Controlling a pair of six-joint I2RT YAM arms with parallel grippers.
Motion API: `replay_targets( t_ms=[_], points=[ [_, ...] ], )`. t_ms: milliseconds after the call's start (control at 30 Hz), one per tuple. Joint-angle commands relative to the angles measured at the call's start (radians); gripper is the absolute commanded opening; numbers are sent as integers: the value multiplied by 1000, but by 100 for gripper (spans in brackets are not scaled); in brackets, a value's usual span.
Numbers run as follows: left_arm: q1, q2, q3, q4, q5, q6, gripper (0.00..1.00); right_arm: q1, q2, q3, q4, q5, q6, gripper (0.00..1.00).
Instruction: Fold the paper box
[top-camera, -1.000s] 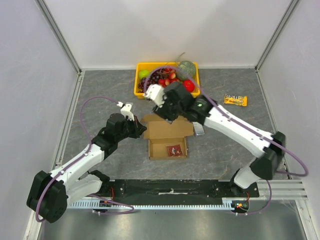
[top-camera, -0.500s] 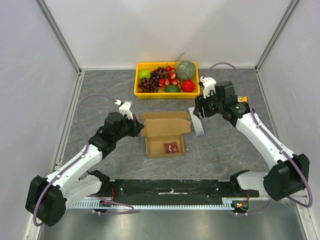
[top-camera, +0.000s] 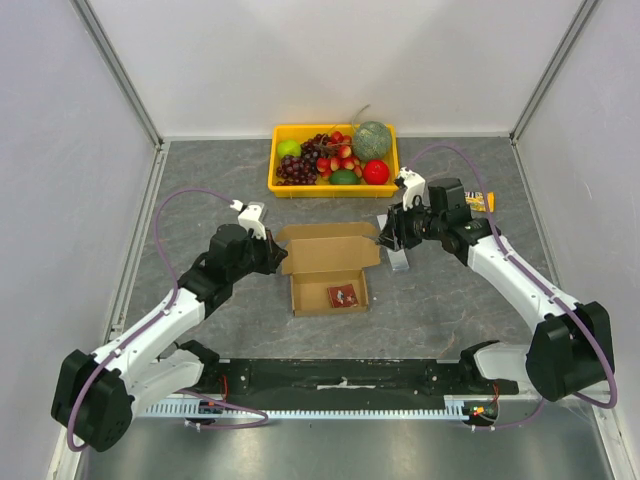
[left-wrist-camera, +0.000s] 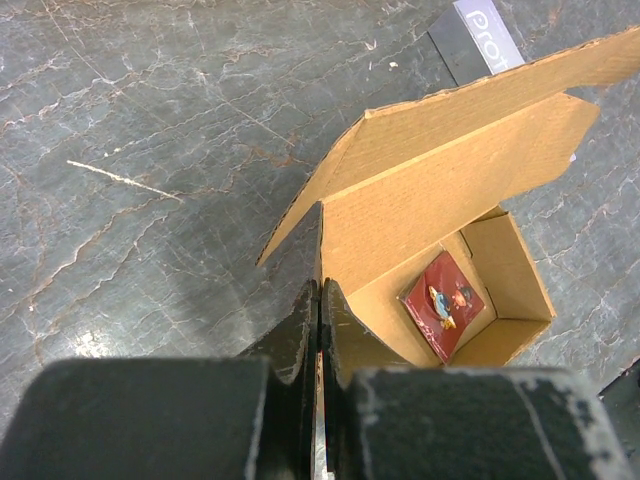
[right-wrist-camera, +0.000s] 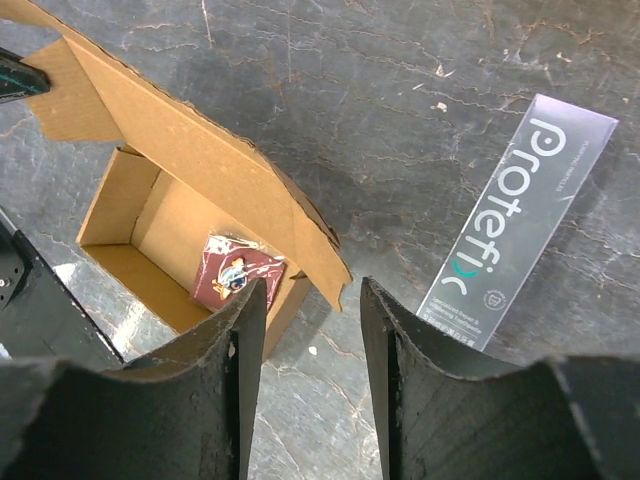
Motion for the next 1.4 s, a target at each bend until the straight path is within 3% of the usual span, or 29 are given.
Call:
replay_targets(
  t_ms=[0, 833, 1367],
  points=[
    [-2, 10, 43, 32, 3, 36, 2, -2, -1, -23, 92, -39, 26, 48],
    [-2, 25, 41, 53, 4, 28, 2, -2, 99, -100, 256, -64, 40, 47],
    [-2, 34, 40, 59, 0, 30, 2, 0, 119, -120, 273, -153, 33, 41]
  ],
)
